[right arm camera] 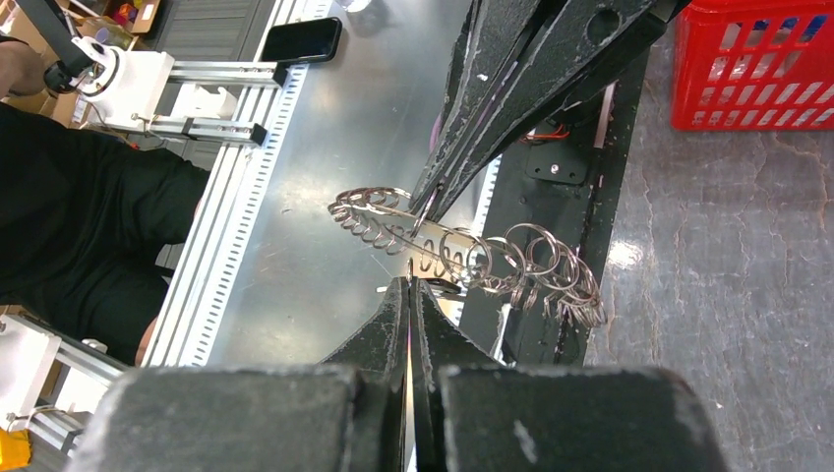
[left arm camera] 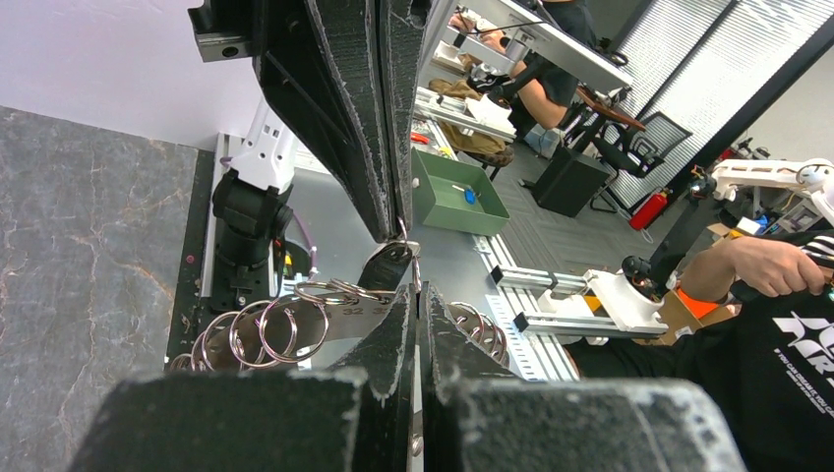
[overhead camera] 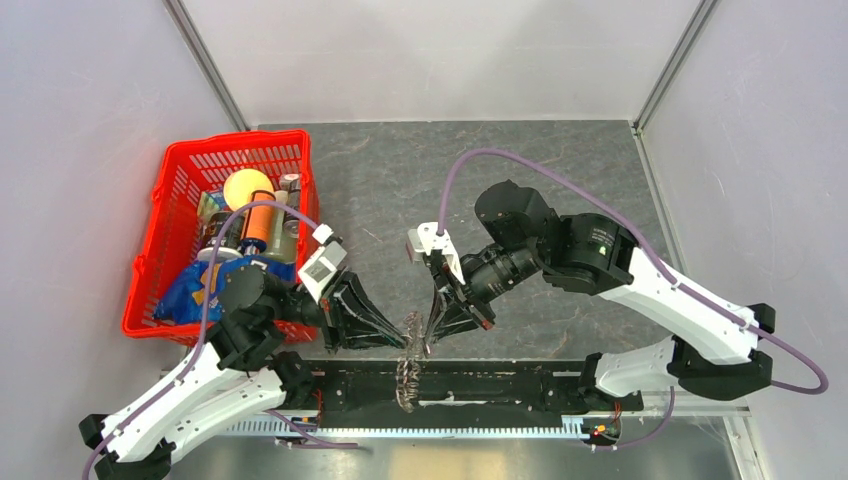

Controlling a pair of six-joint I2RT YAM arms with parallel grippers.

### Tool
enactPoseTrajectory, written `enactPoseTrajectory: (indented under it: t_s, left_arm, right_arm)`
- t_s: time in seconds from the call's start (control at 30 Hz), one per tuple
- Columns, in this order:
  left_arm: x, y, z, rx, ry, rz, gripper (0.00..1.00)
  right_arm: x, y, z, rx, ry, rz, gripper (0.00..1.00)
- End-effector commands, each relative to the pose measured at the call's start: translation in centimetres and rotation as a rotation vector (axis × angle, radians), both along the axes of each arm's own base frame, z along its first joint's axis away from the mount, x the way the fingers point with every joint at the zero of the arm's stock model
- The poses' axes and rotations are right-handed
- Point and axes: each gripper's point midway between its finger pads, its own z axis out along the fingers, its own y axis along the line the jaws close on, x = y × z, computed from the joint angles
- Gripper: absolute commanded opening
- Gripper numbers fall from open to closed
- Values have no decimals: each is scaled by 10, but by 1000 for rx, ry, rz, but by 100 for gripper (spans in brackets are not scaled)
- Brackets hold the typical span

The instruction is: Put the keys on the keyring

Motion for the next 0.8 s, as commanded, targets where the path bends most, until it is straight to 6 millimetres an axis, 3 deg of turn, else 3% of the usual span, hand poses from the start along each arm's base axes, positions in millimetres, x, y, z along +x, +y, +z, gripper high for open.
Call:
enactPoseTrajectory:
  t_s: [0.0,0.77]
  left_arm:
    - [-5,3,20,-56,-28,-15,2]
    - [-5,5,20,-58,-22,-9,2]
  right_arm:
    - [2,4,12,32,-42,-7,0]
    - [-4,8,16,35,-59,6,0]
